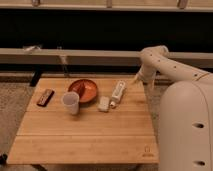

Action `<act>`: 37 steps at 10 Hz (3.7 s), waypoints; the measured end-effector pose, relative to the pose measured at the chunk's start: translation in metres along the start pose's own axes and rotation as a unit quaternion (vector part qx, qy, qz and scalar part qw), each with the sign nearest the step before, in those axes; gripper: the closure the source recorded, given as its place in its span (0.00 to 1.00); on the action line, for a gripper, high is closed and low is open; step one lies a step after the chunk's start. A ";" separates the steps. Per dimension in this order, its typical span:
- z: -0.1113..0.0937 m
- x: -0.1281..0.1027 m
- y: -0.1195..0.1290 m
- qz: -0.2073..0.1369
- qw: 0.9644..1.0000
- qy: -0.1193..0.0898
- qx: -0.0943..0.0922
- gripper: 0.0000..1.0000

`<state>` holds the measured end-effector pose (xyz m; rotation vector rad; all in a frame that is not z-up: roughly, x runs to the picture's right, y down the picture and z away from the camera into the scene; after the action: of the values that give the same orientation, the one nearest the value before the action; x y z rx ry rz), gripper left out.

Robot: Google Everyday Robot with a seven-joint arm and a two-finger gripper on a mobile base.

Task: Place the bottle in the ceramic bowl

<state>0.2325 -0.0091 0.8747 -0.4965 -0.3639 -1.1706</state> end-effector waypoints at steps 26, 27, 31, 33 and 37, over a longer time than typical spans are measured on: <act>0.001 -0.010 -0.027 -0.031 0.999 0.019 -0.005 0.20; 0.002 -0.013 -0.044 -0.043 0.999 0.022 -0.004 0.20; 0.005 -0.013 -0.078 -0.071 0.997 0.021 0.000 0.20; 0.015 -0.015 -0.098 -0.090 0.996 0.009 -0.004 0.20; 0.030 -0.032 -0.119 -0.125 0.992 -0.005 -0.017 0.20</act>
<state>0.1092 -0.0040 0.9051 -0.4963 -0.4230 -1.4188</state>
